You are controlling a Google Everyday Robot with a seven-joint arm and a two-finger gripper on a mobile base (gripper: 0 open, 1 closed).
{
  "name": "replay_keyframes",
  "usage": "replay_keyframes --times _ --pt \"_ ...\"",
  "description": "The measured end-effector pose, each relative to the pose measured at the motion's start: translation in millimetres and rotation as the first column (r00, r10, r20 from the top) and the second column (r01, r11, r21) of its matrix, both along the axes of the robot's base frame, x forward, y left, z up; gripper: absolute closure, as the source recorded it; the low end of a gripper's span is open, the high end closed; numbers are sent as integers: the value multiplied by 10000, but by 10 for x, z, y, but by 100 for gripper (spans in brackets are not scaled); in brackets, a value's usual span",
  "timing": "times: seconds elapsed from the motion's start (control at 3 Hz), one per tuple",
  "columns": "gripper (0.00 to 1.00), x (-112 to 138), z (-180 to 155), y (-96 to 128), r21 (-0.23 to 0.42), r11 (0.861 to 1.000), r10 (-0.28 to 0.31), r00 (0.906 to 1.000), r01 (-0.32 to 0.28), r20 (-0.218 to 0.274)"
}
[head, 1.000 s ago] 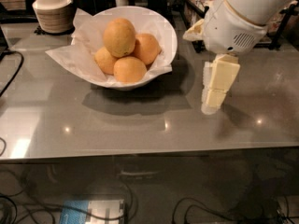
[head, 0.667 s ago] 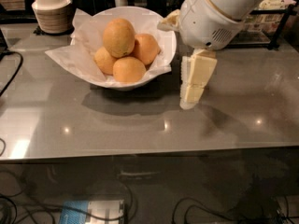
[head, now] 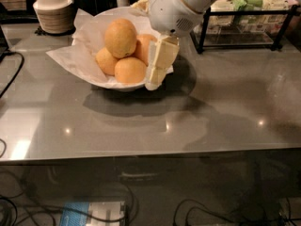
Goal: Pick orange from white bowl
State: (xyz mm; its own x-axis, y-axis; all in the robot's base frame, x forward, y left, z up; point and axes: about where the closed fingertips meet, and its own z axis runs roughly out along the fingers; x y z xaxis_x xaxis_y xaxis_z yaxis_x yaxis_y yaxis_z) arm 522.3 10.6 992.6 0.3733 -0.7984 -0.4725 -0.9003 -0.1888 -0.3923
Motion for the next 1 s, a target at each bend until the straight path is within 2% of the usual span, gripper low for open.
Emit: replay_keyframes --times 0.33,0.67,1.0 --pt "0 406 -12 256 220 9997 -131 9998 134 -124" --pt "0 761 -6 403 31 9990 -438 9984 439 -369" --pt "0 795 71 459 125 9991 -390 9989 394 -274"
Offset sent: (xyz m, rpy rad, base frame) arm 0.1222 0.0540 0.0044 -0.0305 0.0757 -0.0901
